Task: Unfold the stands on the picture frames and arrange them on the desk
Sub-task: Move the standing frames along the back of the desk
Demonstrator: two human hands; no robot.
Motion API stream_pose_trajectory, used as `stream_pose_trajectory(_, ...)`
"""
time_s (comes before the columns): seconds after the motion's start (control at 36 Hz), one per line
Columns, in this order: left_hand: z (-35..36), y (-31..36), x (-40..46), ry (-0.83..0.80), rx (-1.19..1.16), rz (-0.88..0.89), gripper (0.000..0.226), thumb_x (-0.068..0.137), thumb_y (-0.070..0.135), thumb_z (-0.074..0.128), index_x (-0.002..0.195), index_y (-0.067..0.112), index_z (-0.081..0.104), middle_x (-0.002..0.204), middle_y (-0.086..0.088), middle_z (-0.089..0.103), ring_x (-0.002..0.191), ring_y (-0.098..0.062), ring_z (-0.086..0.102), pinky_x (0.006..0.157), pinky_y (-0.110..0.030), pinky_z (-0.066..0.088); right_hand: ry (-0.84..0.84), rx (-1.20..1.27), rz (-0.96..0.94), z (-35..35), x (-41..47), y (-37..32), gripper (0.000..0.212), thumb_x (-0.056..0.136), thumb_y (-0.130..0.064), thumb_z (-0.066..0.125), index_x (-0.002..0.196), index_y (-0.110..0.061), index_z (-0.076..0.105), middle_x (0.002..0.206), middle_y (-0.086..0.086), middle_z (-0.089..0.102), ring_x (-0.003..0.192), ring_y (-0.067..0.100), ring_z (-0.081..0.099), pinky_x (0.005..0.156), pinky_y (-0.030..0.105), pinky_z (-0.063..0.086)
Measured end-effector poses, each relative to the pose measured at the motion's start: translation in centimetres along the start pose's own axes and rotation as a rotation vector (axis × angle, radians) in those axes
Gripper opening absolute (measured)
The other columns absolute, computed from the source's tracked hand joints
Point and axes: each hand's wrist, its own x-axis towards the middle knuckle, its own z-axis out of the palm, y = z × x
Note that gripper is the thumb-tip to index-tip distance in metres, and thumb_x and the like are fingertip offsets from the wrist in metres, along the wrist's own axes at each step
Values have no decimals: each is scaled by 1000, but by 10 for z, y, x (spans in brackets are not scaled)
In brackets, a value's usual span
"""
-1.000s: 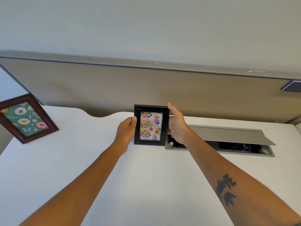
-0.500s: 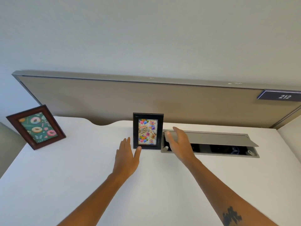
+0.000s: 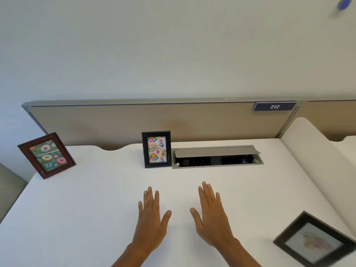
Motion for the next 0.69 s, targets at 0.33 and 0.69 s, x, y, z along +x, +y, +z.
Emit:
stream_pose_trajectory(0.33, 43, 47, -93, -187, -12, 133, 88, 108, 60, 26, 157, 14, -31, 163, 0, -46, 155, -21, -37, 129, -43, -18, -78, 21, 137, -3, -117, 40, 79, 112, -57, 20, 172, -17, -10, 178, -4, -29, 162, 11, -33, 134, 37, -17)
stream_pose_trajectory(0.69, 90, 102, -124, -236, 13, 343, 81, 108, 58, 27, 160, 28, -26, 163, 12, -47, 152, -8, -42, 119, -26, -32, 4, 80, 330, -21, -210, 117, 78, 114, -50, 35, 173, -16, -4, 181, -5, -20, 165, 9, -24, 135, 35, -14)
